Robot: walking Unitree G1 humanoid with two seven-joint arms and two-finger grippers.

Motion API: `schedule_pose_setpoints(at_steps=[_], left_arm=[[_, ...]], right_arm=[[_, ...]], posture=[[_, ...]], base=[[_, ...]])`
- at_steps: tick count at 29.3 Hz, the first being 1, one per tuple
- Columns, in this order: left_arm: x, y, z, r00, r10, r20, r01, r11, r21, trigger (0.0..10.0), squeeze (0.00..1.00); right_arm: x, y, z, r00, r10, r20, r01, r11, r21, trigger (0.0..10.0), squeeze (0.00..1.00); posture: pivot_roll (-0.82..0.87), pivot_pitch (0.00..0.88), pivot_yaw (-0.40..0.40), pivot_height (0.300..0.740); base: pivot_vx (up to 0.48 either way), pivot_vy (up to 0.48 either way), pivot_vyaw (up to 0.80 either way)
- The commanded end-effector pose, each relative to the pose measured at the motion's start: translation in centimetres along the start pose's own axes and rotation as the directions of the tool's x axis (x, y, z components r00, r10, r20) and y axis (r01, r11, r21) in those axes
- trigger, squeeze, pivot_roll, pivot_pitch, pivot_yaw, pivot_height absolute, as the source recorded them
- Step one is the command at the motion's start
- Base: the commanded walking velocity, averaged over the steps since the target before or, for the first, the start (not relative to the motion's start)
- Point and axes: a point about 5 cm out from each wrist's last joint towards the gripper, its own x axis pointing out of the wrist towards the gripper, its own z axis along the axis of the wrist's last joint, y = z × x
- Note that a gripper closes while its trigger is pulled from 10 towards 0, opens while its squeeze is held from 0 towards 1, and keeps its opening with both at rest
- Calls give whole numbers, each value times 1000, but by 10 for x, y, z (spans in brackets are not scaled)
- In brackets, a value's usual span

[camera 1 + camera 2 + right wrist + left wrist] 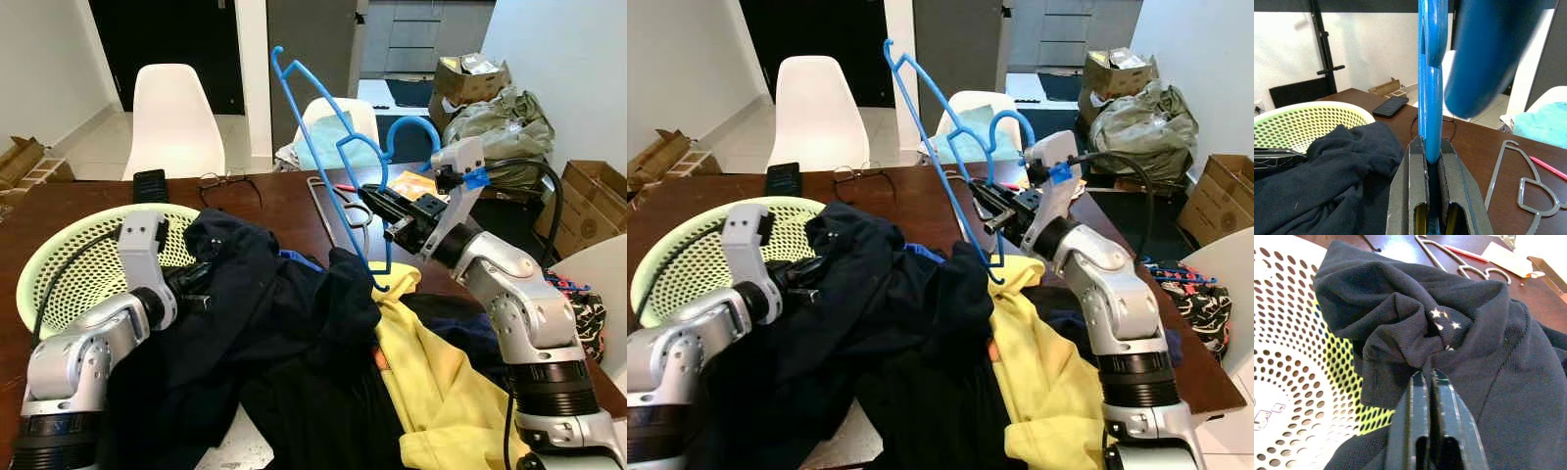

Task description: Hang hanger

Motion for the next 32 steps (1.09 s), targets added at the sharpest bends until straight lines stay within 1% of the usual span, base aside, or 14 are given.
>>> schedule_pose_setpoints(at_steps=[1,6,9,15,17,20,21,22,23,25,26,27,29,32], left_arm=[[-5,8,20,995,60,80,-62,998,33,0,0],[-6,8,25,993,67,102,-71,997,35,0,0],[-15,19,71,944,183,273,-205,977,54,0,0],[-50,38,145,770,346,535,-445,893,62,0,0],[-85,43,195,625,379,683,-591,801,97,0,0],[-101,44,213,562,384,732,-651,751,106,0,0],[-125,47,238,458,403,792,-727,682,74,0,0],[-125,47,238,458,403,792,-727,682,74,0,0],[-155,49,265,325,412,851,-798,603,12,0,0],[-155,49,265,325,412,851,-798,603,12,0,0],[-183,46,287,204,399,894,-839,542,-51,0,0],[-183,46,287,204,399,894,-839,542,-51,0,0],[-216,34,311,56,340,939,-880,462,-114,0,0],[-216,31,313,48,326,944,-886,450,-110,0,0]], right_arm=[[3,1,7,1000,7,19,-6,1000,-13,10000,0],[3,1,7,1000,6,19,-6,1000,-13,10000,0],[3,1,7,1000,5,21,-5,1000,-13,10000,0],[4,1,7,1000,2,25,-2,1000,-10,10000,0],[5,1,6,1000,0,28,0,1000,-7,10000,0],[5,1,6,1000,-1,30,1,1000,-6,10000,0],[5,2,6,999,-1,32,1,1000,-3,10000,0],[5,2,6,999,-1,32,1,1000,-3,10000,0],[6,2,5,999,-1,35,1,1000,1,10000,0],[6,2,5,999,-1,35,1,1000,1,10000,0],[7,2,5,999,0,37,0,1000,3,10000,0],[7,2,5,999,0,37,0,1000,3,10000,0],[9,3,4,999,-1,43,1,1000,10,10000,0],[9,3,4,999,-3,43,2,1000,11,10000,0]], posture=[[-27,0,-8,740],[-27,0,-8,740],[-26,0,-7,740],[-22,0,-6,740],[-14,0,-2,740],[-14,0,-2,740],[-1,0,0,740],[-1,0,0,740],[10,0,1,740],[10,0,1,740],[13,0,3,740],[13,0,3,740],[16,0,4,740],[15,0,4,740]], base=[[0,0,0],[0,0,0],[0,0,0],[0,0,0],[0,0,0],[0,0,0],[0,0,0],[0,0,0],[0,0,0],[0,0,0],[0,0,0],[0,0,0],[0,0,0],[0,0,0]])
